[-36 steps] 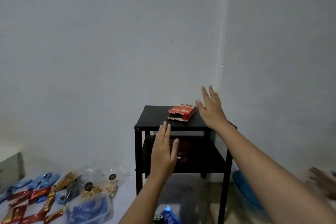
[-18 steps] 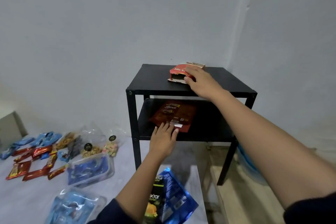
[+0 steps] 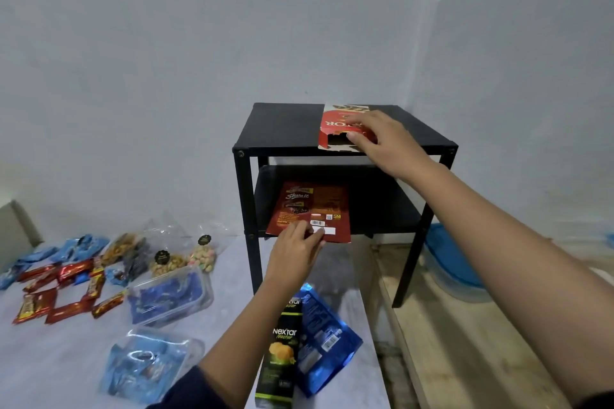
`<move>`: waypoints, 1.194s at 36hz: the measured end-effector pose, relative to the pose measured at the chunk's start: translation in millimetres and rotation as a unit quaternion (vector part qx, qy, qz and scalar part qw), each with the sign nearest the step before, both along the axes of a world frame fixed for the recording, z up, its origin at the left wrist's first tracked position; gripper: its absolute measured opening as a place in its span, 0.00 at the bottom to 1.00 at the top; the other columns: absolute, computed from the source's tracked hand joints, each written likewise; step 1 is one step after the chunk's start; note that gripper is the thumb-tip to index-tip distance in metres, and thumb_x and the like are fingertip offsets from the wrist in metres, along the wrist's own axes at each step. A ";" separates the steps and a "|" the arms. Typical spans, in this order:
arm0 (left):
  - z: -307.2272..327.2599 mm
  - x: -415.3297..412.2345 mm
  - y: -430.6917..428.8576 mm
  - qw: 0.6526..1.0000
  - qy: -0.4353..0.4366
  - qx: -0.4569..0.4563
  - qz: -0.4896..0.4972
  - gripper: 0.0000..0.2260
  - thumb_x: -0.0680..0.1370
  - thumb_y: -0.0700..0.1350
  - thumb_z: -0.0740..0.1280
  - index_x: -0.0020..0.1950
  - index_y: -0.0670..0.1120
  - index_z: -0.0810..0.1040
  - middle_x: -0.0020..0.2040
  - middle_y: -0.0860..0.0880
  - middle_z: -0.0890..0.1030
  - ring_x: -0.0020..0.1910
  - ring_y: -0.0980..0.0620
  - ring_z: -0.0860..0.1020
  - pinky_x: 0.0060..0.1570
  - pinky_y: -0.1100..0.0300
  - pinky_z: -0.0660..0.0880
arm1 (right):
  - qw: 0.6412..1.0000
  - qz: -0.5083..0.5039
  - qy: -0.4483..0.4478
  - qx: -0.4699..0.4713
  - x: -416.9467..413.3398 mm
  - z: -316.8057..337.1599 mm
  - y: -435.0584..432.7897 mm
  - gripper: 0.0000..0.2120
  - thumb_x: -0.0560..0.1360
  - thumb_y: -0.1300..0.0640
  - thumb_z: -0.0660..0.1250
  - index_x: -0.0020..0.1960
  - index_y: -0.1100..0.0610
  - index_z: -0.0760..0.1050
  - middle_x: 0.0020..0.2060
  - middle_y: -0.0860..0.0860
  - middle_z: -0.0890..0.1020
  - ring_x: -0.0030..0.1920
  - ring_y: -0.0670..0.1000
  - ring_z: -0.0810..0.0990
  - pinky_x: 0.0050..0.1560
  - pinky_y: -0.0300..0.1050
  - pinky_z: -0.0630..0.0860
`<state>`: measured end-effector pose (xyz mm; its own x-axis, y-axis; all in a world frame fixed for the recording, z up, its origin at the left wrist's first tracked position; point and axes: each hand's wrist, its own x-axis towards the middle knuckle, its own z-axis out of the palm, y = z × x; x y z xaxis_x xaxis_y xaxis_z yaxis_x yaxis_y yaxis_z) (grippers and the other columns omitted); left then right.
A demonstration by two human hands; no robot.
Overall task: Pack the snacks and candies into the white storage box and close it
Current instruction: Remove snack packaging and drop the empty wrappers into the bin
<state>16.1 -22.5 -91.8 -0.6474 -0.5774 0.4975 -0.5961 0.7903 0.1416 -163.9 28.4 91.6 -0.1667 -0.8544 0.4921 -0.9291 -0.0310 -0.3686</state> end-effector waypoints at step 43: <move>113.6 290.7 67.0 0.922 0.371 0.090 0.061 0.16 0.76 0.38 0.66 0.63 0.48 0.75 0.59 0.55 0.73 0.60 0.54 0.74 0.54 0.60 0.78 | 0.956 0.154 -0.149 -0.202 224.0 47.0 30.5 0.11 0.79 0.60 0.60 0.55 0.61 0.80 0.46 0.57 0.84 0.46 0.54 0.80 0.48 0.49 0.77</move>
